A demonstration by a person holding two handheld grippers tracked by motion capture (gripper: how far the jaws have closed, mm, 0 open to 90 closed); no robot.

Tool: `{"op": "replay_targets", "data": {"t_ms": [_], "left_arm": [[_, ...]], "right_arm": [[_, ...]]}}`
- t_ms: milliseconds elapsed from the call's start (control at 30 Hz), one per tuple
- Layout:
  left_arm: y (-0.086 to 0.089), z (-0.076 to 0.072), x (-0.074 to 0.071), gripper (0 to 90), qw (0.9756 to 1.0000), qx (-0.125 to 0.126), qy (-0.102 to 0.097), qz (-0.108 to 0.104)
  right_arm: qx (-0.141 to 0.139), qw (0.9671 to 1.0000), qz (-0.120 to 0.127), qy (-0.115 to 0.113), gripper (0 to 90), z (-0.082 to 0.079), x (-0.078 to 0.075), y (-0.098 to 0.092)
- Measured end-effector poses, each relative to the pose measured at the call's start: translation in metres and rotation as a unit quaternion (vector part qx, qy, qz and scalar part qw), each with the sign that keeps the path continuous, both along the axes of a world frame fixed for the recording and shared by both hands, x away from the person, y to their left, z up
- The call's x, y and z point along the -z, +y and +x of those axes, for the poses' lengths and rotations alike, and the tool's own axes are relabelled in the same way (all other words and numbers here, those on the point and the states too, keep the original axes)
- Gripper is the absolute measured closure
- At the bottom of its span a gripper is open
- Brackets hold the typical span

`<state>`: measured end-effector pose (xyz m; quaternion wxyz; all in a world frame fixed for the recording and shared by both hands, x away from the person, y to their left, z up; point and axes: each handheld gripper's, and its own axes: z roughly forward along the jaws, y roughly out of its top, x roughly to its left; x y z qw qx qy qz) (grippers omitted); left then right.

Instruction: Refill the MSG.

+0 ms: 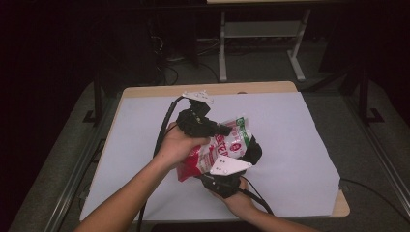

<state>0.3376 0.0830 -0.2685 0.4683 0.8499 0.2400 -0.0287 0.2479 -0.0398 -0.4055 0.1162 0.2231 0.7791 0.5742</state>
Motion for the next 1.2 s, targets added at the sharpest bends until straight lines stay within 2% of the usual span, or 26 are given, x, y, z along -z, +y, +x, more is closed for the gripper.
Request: {"op": "replay_targets", "data": {"t_ms": [300,1200], "left_arm": [[-0.0037,0.0013,-0.0012,90.0,0.9999,0.013,-0.001,0.002],[-0.0086,0.0030,-0.0022,90.0,0.9998,0.017,-0.003,0.006]], "right_arm": [[0.004,1.0000,0.001,-0.001,90.0,0.0005,-0.0006,0.0001],[0.007,0.9999,0.007,0.002,90.0,0.0020,-0.0011,-0.0006]]}}
